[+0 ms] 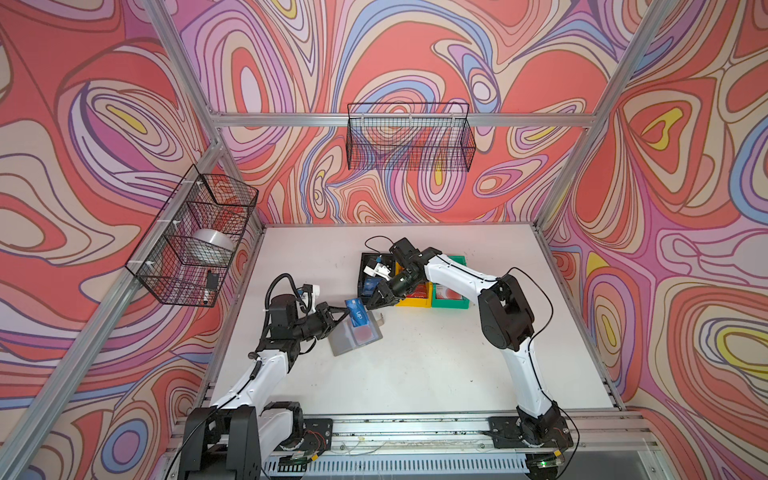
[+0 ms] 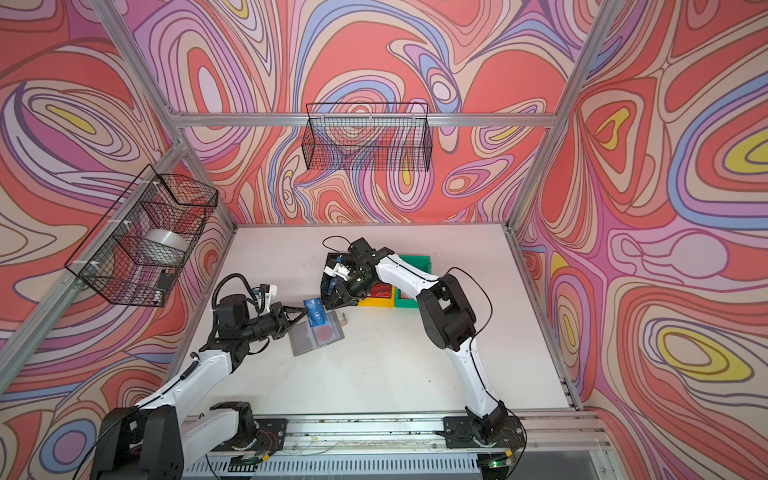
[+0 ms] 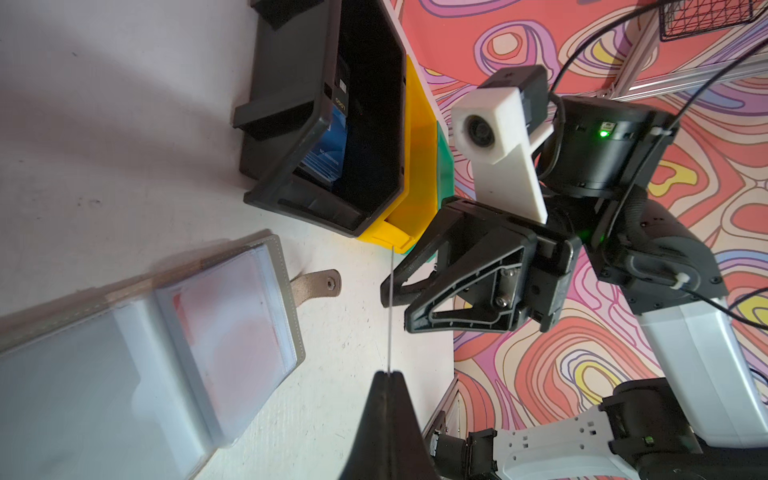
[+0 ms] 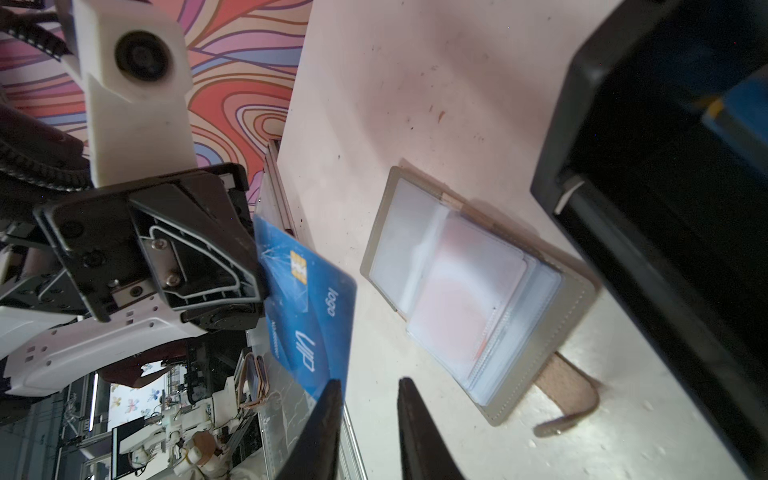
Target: Take the credit cards out of the card holder
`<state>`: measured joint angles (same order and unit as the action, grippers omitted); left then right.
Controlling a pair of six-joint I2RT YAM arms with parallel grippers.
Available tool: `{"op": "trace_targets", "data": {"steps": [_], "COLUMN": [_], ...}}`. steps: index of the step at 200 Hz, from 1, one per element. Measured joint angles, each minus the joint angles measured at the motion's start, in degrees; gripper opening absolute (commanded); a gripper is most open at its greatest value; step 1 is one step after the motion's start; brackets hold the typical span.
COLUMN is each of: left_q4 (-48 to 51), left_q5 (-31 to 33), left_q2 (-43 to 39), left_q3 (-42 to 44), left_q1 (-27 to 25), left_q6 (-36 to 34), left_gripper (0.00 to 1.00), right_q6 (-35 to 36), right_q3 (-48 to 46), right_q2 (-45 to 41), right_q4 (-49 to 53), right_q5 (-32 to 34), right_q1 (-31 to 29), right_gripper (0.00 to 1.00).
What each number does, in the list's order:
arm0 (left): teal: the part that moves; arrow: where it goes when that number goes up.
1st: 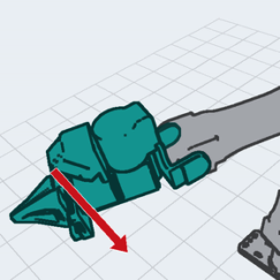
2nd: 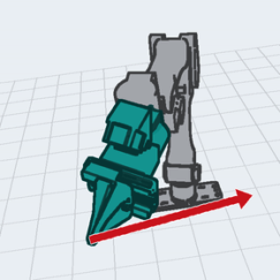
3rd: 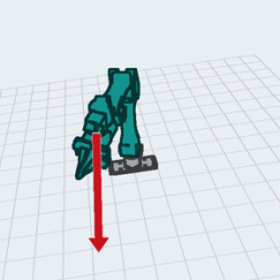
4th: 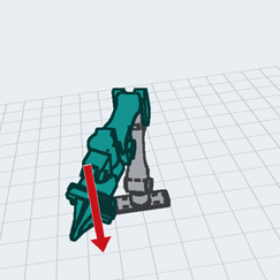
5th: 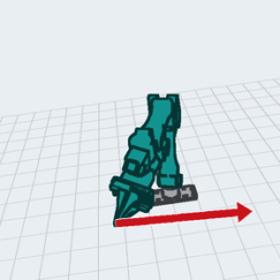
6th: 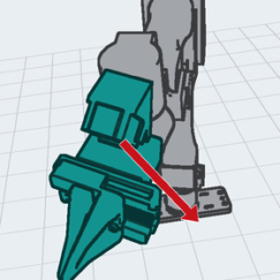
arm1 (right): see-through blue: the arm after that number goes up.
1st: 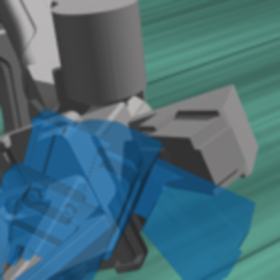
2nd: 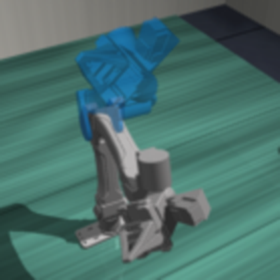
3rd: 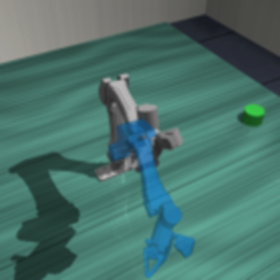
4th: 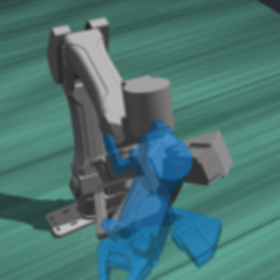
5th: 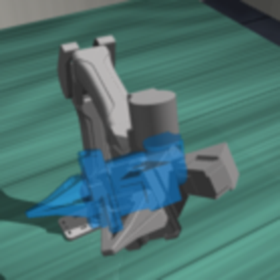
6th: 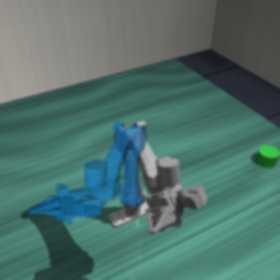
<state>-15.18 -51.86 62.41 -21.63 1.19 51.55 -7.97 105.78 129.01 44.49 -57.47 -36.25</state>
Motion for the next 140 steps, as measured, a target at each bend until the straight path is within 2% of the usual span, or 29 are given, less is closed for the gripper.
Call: {"op": "trace_targets", "data": {"steps": [33,96,110,130,140], "left_q4": [-5.64,-9.16,-9.99,-10.91,-10.91], "left_q5": [-0.7,-0.63,-0.63,-0.44,0.09], "left_q2": [1.57,2.95,3.72,4.81,5.29], "left_q3": [2.21,2.58,2.73,2.97,3.1], "left_q1": [-0.02,-0.79,-0.9,-1.09,-1.09], "left_q6": [2.75,3.91,4.2,4.24,4.22], "left_gripper": [0.0,0.0,0.0,0.0,0.04], "right_q6": [-1.25,-4.76,-5.42,-6.12,-6.12], "right_q3": [-2.51,-5.68,-6.05,-6.27,-6.38], "right_q2": [0.02,0.02,0.02,0.02,0.02], "right_q4": [-2.99,-9.73,-10.91,-12.04,-12.59], "right_q5": [-2.67,-6.91,-7.74,-8.66,-9.88], "right_q1": [-0.15,-0.2,-0.24,-0.24,-0.09], "right_gripper": [0.28,0.26,0.2,0.05,0.0]}}
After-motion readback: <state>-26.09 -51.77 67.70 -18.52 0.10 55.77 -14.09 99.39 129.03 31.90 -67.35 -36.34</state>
